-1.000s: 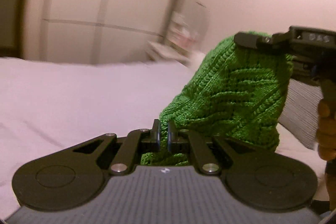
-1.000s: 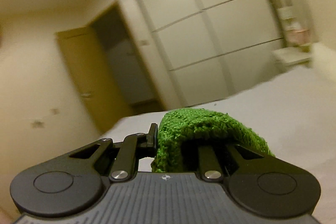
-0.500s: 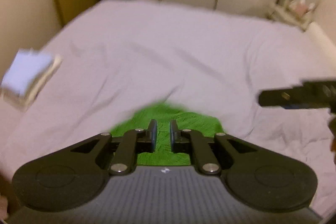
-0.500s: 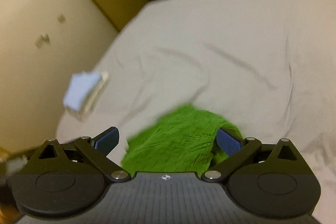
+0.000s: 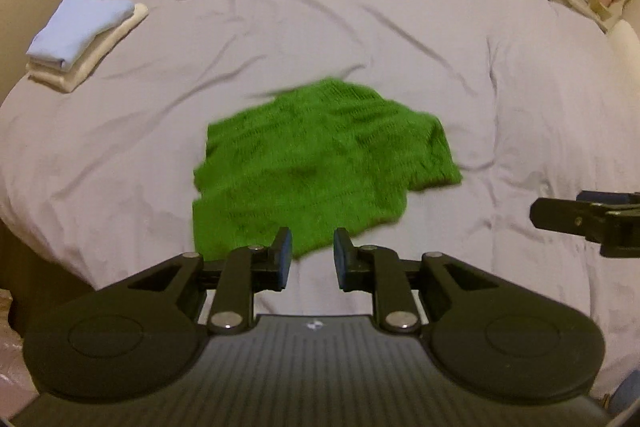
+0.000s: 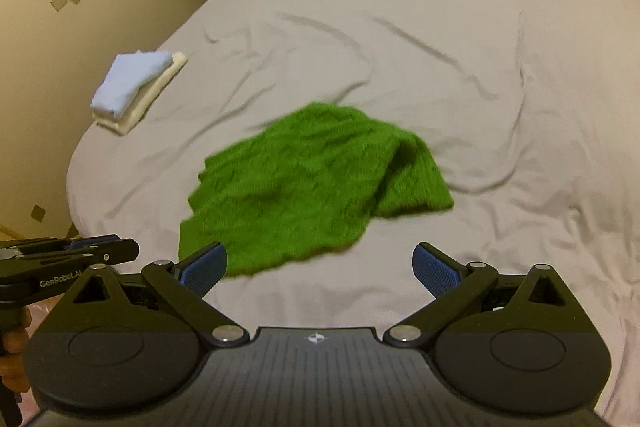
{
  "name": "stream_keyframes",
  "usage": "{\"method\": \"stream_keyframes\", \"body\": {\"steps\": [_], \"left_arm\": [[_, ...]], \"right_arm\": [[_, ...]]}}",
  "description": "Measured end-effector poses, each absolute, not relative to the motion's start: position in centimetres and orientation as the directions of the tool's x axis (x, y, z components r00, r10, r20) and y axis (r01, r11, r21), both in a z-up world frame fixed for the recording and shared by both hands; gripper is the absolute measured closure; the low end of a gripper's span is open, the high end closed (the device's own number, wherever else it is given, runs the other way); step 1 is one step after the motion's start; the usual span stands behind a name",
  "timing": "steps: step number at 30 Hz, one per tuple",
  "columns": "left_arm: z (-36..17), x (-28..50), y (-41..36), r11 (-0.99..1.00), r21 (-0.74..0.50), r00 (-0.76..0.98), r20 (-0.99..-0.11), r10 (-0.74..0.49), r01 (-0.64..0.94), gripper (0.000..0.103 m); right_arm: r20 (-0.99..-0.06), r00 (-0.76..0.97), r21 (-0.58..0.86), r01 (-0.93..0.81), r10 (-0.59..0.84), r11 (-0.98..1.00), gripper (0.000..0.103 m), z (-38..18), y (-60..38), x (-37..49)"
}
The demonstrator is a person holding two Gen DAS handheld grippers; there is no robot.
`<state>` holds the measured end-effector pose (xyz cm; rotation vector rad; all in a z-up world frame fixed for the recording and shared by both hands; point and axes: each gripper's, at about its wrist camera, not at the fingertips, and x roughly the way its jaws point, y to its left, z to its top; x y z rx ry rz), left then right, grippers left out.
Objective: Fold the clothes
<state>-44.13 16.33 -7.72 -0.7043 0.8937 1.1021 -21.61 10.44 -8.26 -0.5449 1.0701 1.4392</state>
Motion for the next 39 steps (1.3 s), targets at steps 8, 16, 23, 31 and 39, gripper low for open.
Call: {"method": "stream_keyframes", "body": {"steps": [8,16,23,31,39], "left_arm": [[-6.5,-44.4,9.6,0.309,-0.002,0.154,-0.870,0.468,-0.951,0.070],[-5.0,-46.1,4.5,0.276,0.007,0.139,-0.851,0.507,-0.961,0.065],[-3.9,-46.7,2.6,0.266,0.019,0.131,-0.833,0.537,-0.964,0.061],[-4.3,-47.4,3.5,0.277,0.007,0.150,-0.828,0.541,-0.961,0.058],[-5.8,-50.0,8.8,0.317,0.014,0.160,-0.841,0.517,-0.948,0.058]], "right_arm": [[-0.829,-0.192,0.289,-0.951,0.525,0.108,0.001,-8.6,5.4,-22.9],[-0.826,-0.198,0.280,-0.957,0.527,0.078,0.001,-8.2,1.3,-24.4],[-0.797,-0.206,0.274,-0.961,0.567,0.036,0.000,-6.6,-0.2,-25.3],[-0.790,-0.190,0.259,-0.965,0.583,0.037,0.000,-5.9,0.5,-26.0],[-0.806,-0.164,0.258,-0.962,0.568,0.087,0.000,-7.2,4.8,-27.7]]}}
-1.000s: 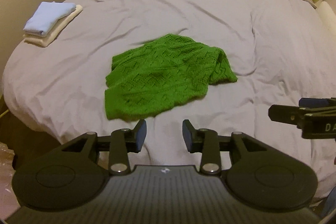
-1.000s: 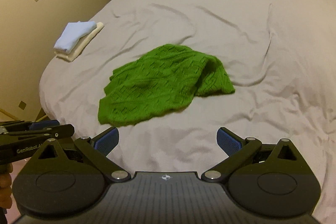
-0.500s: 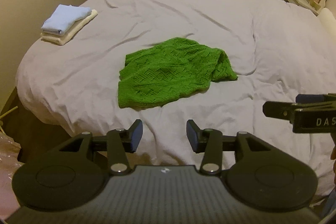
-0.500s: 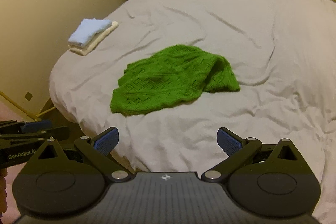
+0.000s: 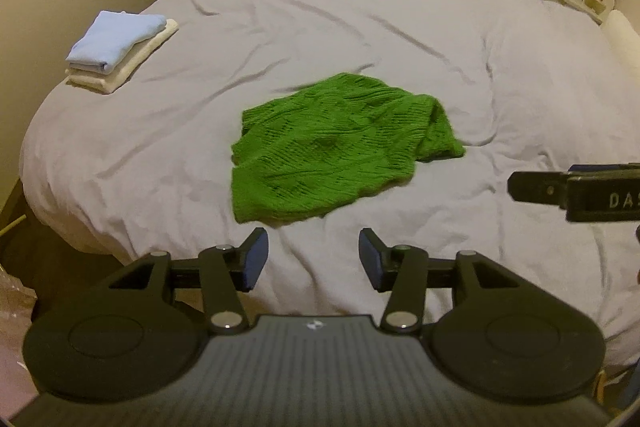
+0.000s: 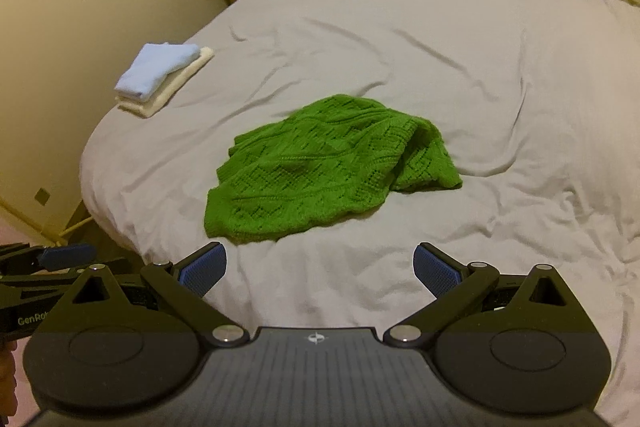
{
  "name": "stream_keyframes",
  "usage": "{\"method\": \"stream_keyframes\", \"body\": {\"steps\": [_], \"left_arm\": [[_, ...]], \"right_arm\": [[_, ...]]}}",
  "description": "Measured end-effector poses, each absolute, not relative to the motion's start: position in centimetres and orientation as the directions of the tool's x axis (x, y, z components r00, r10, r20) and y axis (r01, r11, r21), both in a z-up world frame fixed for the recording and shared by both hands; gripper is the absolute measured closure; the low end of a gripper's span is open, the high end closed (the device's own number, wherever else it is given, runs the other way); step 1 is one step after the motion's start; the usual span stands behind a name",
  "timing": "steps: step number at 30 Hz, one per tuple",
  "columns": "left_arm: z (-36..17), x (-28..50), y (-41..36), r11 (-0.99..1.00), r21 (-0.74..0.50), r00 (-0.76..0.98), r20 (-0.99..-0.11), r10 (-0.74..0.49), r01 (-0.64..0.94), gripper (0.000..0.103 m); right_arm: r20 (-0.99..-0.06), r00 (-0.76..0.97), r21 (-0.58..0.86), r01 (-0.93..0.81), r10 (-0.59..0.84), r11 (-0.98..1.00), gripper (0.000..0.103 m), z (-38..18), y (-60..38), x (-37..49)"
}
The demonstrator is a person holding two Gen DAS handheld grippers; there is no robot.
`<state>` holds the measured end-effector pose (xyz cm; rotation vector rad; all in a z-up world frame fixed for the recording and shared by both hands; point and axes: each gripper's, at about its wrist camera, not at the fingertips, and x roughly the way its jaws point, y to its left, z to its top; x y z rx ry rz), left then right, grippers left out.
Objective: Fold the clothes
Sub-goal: 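Move both open grippers toward the crumpled vest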
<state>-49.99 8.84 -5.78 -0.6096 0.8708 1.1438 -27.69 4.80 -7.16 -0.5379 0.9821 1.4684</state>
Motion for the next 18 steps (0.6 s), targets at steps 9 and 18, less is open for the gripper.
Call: {"method": "stream_keyframes", "body": {"steps": [9,18], "left_arm": [[-8.5,-54.0,17.3,0.422,0.084,0.158,-0.848,0.506,-0.903,0.058],[-13.2,-55.0,21.7,0.654,0.121,0.244,-0.864,0.440,-0.747,0.055]], "right_arm": [[-0.833,-0.136,0.270,-0.946,0.537,0.180,0.000,-9.9,11.0,-30.4],[-0.879,-0.065,0.268,-0.887,0.472,0.376,0.000,-13.6,12.6,-32.3]]}}
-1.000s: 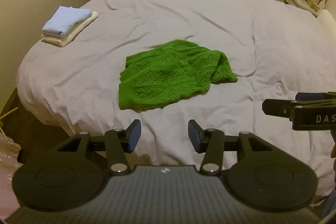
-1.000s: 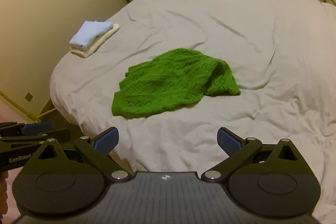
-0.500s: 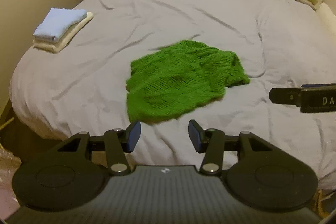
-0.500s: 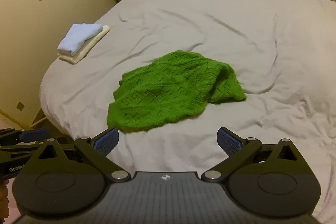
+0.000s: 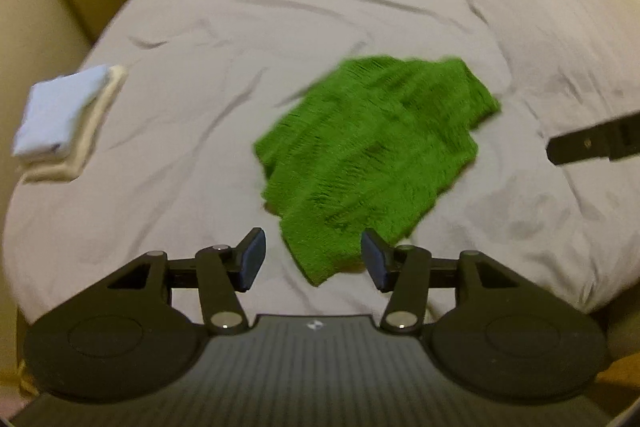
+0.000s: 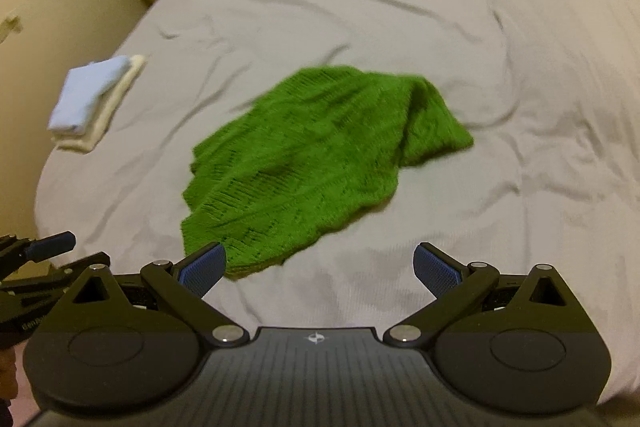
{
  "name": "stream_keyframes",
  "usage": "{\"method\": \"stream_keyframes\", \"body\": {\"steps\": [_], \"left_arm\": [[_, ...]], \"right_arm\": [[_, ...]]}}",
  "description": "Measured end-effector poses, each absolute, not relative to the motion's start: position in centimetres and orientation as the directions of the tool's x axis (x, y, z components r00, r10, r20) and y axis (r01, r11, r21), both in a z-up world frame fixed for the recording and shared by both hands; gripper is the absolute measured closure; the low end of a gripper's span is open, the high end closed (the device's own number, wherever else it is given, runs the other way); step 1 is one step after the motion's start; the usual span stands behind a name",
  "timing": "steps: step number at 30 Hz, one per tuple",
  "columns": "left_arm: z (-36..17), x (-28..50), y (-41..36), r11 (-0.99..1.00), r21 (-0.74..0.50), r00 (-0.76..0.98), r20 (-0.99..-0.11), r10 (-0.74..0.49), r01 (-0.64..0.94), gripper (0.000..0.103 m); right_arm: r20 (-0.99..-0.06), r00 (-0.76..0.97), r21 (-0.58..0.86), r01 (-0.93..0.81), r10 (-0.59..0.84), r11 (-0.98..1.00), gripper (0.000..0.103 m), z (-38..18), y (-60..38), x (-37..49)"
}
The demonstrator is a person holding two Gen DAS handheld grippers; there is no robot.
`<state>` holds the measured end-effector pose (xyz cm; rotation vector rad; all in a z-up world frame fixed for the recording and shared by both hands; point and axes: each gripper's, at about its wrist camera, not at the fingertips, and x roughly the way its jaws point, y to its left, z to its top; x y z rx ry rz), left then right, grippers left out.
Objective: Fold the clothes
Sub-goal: 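Move both open grippers toward the crumpled vest, then grasp the vest hem with the left gripper while the right gripper grasps the hem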
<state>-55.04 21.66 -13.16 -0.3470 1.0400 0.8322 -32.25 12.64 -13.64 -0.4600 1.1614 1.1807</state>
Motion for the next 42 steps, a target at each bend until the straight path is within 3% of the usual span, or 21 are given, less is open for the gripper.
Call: {"method": "stream_keyframes", "body": {"steps": [8,16,25,27,29,35,36,37,42], "left_arm": [[-20.5,-53.6,21.2,0.798,0.181,0.224,-0.903,0.366,-0.574,0.053],[-26.9,-50.7,19.8,0.872,0.416,0.219,-0.854,0.472,-0.257,0.044],[-34.0,-48.4,19.4,0.804,0.588,0.207,-0.800,0.563,0.084,0.045],[-34.3,-48.2,20.0,0.804,0.587,0.199,-0.802,0.563,0.090,0.048],[-34.6,-47.6,20.6,0.809,0.583,0.178,-0.806,0.565,0.072,0.068],[-34.9,-46.5,22.0,0.819,0.572,0.123,-0.816,0.564,0.041,0.070],[-35.0,-46.4,21.7,0.822,0.568,0.120,-0.820,0.560,0.045,0.075],[-34.8,-46.5,21.6,0.830,0.556,0.125,-0.827,0.548,0.048,0.092],[-31.1,-46.5,23.4,0.885,0.465,0.170,-0.871,0.460,-0.011,0.095]], "right_arm": [[-0.935,-0.062,0.250,-0.815,0.350,0.522,0.000,-18.5,10.8,-32.6],[-0.955,-0.082,0.247,-0.754,0.286,0.608,0.000,-22.9,11.8,-31.0],[-0.957,-0.128,0.268,-0.724,0.259,0.635,0.000,-26.7,13.9,-28.9],[-0.948,-0.145,0.298,-0.717,0.284,0.630,0.001,-27.2,14.5,-28.2],[-0.933,-0.165,0.337,-0.710,0.320,0.618,0.009,-27.6,15.2,-27.5],[-0.903,-0.249,0.417,-0.701,0.350,0.579,0.025,-29.5,17.7,-25.8],[-0.898,-0.268,0.430,-0.700,0.349,0.570,0.028,-29.9,18.1,-25.8],[-0.894,-0.286,0.441,-0.700,0.345,0.562,0.029,-30.2,18.4,-25.8],[-0.895,-0.310,0.444,-0.685,0.320,0.578,0.029,-31.1,18.8,-25.1]]}}
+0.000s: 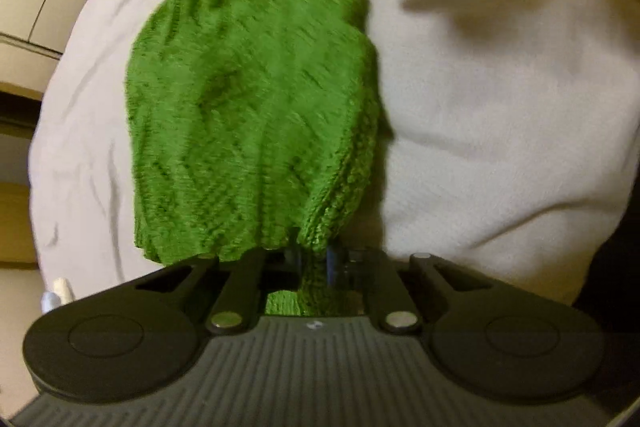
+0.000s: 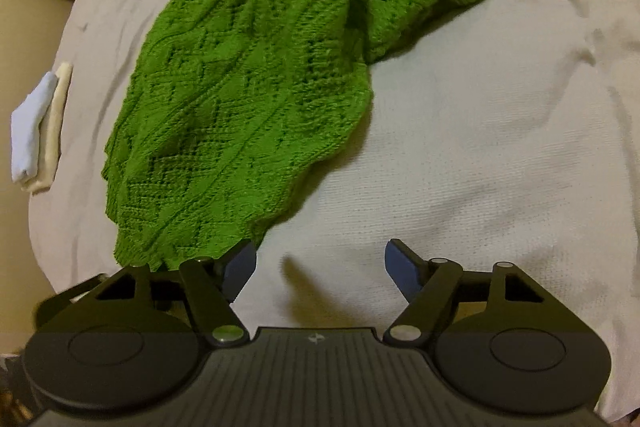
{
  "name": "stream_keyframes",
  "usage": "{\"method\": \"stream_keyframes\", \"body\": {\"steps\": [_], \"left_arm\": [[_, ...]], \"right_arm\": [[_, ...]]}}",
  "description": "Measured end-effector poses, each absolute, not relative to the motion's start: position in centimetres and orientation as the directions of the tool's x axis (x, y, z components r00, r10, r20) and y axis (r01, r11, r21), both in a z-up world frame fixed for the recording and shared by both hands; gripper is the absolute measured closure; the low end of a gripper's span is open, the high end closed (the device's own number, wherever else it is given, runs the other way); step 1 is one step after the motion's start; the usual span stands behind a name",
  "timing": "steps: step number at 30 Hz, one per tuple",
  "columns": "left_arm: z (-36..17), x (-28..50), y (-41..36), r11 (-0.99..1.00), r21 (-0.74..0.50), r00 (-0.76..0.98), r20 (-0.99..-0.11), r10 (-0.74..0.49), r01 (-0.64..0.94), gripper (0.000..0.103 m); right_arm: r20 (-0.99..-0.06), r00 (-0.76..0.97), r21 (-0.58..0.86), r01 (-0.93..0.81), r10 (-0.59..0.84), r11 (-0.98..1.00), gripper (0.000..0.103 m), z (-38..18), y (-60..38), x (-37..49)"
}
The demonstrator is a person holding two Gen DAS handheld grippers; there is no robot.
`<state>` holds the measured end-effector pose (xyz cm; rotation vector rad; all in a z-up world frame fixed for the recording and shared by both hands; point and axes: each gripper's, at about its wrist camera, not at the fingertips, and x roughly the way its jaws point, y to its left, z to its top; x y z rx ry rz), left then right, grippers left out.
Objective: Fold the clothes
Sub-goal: 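Grasp the vest hem with the left gripper while the right gripper grasps the hem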
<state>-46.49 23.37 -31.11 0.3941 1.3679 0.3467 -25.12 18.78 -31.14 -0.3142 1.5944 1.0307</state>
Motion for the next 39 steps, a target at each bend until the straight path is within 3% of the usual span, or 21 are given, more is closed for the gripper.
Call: {"method": "stream_keyframes", "body": {"steps": [7,14,17,23,29,34,37,39], "left_arm": [[-24.4,-46.5,29.3,0.937,0.343,0.286,-0.893,0.348,-0.069,0.095],[-21.1,-47.6,40.2,0.967,0.082,0.385,-0.906,0.173,-0.242,0.096],[-21.6,-48.3,44.2,0.973,-0.048,0.416,-0.908,0.051,-0.225,0.096],[-20.9,-49.4,48.5,0.980,-0.149,0.455,-0.887,-0.073,-0.133,0.096],[-19.1,-51.4,54.9,0.953,-0.171,0.505,-0.863,-0.023,-0.250,0.096],[-18.2,-55.0,64.5,0.819,-0.215,0.502,-0.859,0.101,-0.532,0.095],[-20.1,-56.4,68.9,0.709,-0.146,0.388,-0.901,0.192,-0.690,0.096],[-21.9,-56.3,69.9,0.699,-0.078,0.311,-0.926,0.213,-0.711,0.096]], "right_arm": [[-0.898,-0.274,0.439,-0.617,0.345,0.653,0.029,-30.5,17.8,-24.3],[-0.892,-0.205,0.452,-0.463,0.404,0.763,0.029,-30.8,16.5,-28.1],[-0.873,-0.169,0.487,-0.318,0.457,0.813,0.028,-31.4,15.7,-31.8],[-0.756,-0.138,0.614,0.189,0.640,0.766,0.028,-35.5,14.3,-42.9],[-0.791,-0.093,0.586,0.172,0.605,0.792,0.028,-35.0,15.8,-48.3],[-0.817,-0.022,0.564,0.176,0.576,0.807,0.028,-34.3,15.6,-48.7],[-0.817,0.002,0.569,0.166,0.576,0.806,0.028,-33.9,16.4,-48.8],[-0.803,0.009,0.590,0.154,0.596,0.792,0.028,-33.7,17.0,-48.5]]}}
